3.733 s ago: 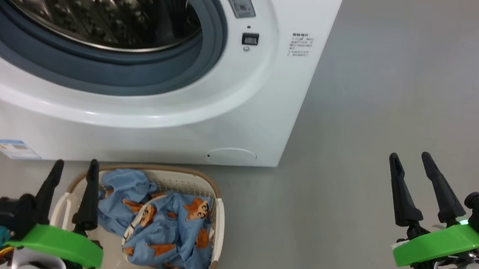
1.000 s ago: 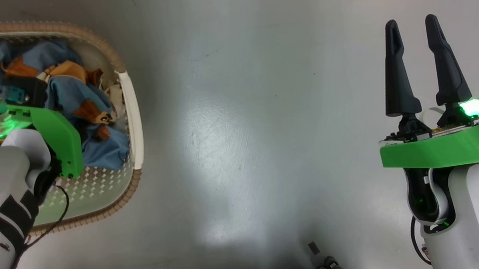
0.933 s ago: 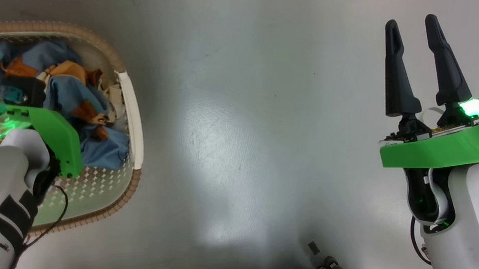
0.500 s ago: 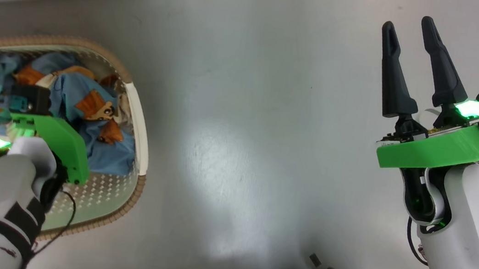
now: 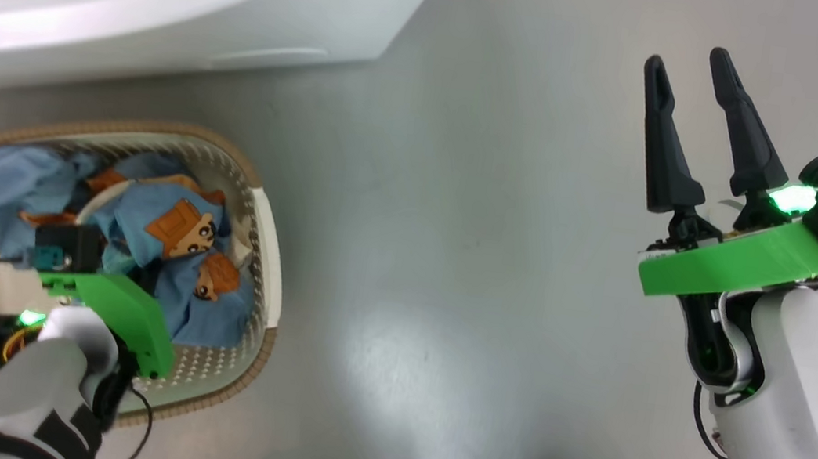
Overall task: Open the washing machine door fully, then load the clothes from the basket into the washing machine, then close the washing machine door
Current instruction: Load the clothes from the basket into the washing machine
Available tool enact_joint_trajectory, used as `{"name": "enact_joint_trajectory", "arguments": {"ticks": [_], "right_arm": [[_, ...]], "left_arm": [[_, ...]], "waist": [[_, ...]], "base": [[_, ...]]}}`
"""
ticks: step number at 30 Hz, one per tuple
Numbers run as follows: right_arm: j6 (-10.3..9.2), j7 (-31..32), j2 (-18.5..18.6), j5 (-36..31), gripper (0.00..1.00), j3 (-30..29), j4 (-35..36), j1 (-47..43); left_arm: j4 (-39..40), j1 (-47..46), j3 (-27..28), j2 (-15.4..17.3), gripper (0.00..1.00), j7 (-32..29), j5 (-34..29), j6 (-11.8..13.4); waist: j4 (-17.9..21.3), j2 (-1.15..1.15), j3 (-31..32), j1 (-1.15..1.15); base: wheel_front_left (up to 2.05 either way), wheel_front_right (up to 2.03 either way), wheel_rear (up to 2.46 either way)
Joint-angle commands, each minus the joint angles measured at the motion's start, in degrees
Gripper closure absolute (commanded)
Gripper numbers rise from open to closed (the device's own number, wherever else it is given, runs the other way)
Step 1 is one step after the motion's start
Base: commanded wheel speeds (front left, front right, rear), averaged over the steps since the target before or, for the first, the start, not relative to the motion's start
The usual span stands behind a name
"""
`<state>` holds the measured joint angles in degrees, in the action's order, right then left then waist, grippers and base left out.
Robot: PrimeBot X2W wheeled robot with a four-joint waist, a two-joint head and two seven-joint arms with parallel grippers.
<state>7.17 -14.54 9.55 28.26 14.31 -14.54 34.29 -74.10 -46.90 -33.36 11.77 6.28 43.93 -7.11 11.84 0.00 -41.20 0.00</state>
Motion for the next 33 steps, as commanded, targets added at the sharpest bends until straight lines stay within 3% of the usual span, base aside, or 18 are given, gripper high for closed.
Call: {"name": "enact_joint_trajectory", "arguments": {"ticks": [1,8,25,33], "right_arm": [[0.32,-0.46,0.57,0.44,0.00,0.60,0.58,-3.31],[0.32,-0.46,1.31,1.00,0.00,0.49,-0.78,-5.89],[0.32,-0.46,3.26,2.21,0.00,0.48,-2.81,-11.24],[0.32,-0.46,4.03,2.59,0.00,-0.57,-3.31,-14.07]], "left_arm": [[0.55,2.58,1.15,0.96,1.00,1.86,0.86,-0.19],[3.80,6.68,0.23,-0.40,1.00,5.12,2.99,-0.35],[14.14,14.15,-2.21,1.05,1.00,8.63,6.86,-0.37],[23.13,17.46,3.45,2.42,1.00,8.70,3.65,-0.27]], "waist": [[-1.73,0.00,4.66,0.00],[-3.45,0.00,11.64,0.00],[-6.91,0.00,23.87,0.00],[-9.22,0.00,28.51,0.00]], "base": [[0.00,0.00,0.00],[0.00,0.00,0.00],[0.00,0.00,0.00],[0.00,0.00,0.00]]}}
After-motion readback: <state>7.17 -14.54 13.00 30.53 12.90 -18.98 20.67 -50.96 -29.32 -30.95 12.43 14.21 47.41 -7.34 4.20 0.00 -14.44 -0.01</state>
